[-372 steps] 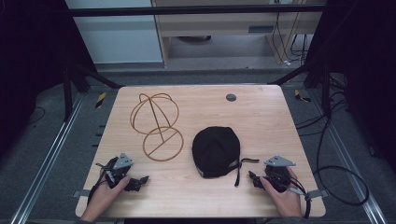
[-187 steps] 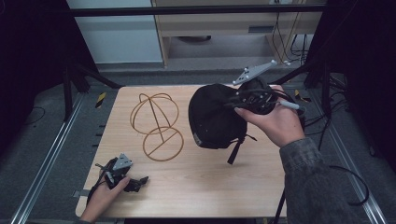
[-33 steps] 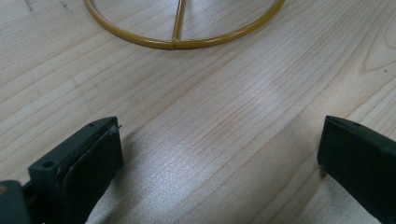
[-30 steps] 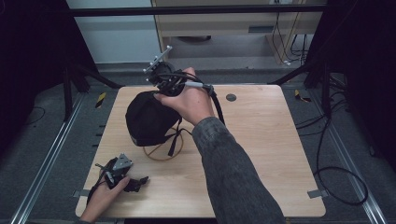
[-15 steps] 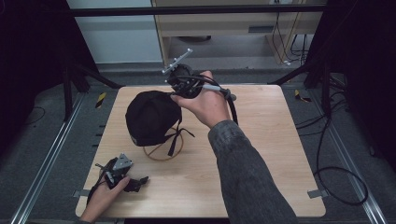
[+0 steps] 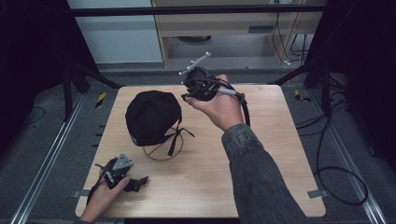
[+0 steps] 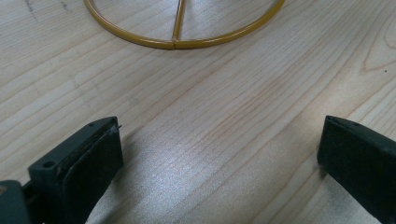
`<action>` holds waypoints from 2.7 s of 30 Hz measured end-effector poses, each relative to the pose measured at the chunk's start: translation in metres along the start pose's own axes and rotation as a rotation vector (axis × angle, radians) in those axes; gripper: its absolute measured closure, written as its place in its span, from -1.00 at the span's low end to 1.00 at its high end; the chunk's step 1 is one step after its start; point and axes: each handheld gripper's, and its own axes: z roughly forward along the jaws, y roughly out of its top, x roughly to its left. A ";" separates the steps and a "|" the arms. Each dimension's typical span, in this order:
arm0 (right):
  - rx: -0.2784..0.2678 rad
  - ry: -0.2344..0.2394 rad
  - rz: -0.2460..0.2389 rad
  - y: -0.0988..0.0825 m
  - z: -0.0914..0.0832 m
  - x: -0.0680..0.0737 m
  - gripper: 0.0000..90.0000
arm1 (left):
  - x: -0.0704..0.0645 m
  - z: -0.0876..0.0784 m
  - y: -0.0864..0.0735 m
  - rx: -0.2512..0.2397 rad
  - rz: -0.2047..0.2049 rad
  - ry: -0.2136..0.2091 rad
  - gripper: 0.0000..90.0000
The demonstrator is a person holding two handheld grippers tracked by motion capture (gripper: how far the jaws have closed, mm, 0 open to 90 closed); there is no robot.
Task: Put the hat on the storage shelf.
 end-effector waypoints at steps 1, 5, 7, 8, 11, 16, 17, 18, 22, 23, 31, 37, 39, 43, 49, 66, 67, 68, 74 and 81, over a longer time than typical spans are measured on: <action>-0.001 -0.004 0.008 -0.004 -0.001 -0.002 0.50 | 0.000 0.000 0.000 0.000 0.000 0.000 -1.00; 0.000 -0.015 0.026 -0.013 -0.004 -0.007 0.45 | 0.000 0.000 0.000 0.000 0.000 0.000 -1.00; 0.001 -0.023 0.031 -0.018 -0.005 -0.010 0.43 | 0.000 0.000 0.000 0.000 0.000 0.000 -1.00; 0.002 -0.026 0.034 -0.019 -0.006 -0.011 0.41 | 0.000 0.000 0.000 0.000 0.000 0.000 -1.00; 0.000 -0.040 0.045 -0.025 -0.010 -0.015 0.34 | 0.000 0.000 0.000 0.000 0.000 0.000 -1.00; 0.002 -0.057 0.060 -0.035 -0.017 -0.022 0.27 | 0.000 0.000 0.000 0.000 0.000 0.000 -1.00; 0.002 -0.061 0.067 -0.037 -0.019 -0.023 0.23 | 0.000 0.000 0.000 0.000 0.000 0.000 -1.00; 0.002 -0.061 0.067 -0.037 -0.019 -0.023 0.23 | 0.000 0.000 0.000 0.000 0.000 0.000 -1.00; 0.002 -0.077 0.087 -0.046 -0.025 -0.029 0.10 | 0.000 0.000 0.000 0.000 0.000 0.000 -1.00; 0.001 -0.082 0.090 -0.047 -0.026 -0.030 0.07 | 0.000 0.000 0.000 -0.001 0.000 0.000 -1.00; -0.005 -0.116 0.124 -0.063 -0.039 -0.041 -0.16 | 0.000 0.000 0.000 -0.001 0.000 0.000 -1.00; 0.000 -0.138 0.154 -0.074 -0.045 -0.047 -0.35 | 0.000 0.000 0.000 -0.001 -0.001 0.000 -1.00; -0.001 -0.142 0.158 -0.076 -0.045 -0.048 -0.36 | 0.000 0.000 0.000 0.000 0.000 0.000 -1.00; 0.001 -0.169 0.180 -0.087 -0.050 -0.054 -0.46 | 0.000 0.000 0.000 0.000 0.000 0.000 -1.00; -0.013 -0.194 0.207 -0.099 -0.058 -0.060 -0.56 | 0.000 0.000 0.000 -0.001 -0.001 0.000 -1.00; -0.009 -0.244 0.268 -0.144 -0.068 -0.070 -0.67 | 0.000 0.000 0.000 -0.002 -0.001 0.002 -1.00; -0.010 -0.243 0.274 -0.147 -0.067 -0.070 -0.67 | 0.000 0.000 0.000 -0.002 0.000 0.002 -1.00; -0.010 -0.242 0.278 -0.150 -0.067 -0.070 -0.67 | 0.000 0.000 0.000 -0.003 0.000 0.002 -1.00; -0.007 -0.245 0.298 -0.163 -0.067 -0.072 -0.68 | 0.000 0.000 0.000 -0.003 -0.001 0.002 -1.00; 0.000 -0.244 0.302 -0.180 -0.067 -0.071 -0.76 | 0.000 0.000 0.000 -0.003 -0.004 0.002 -1.00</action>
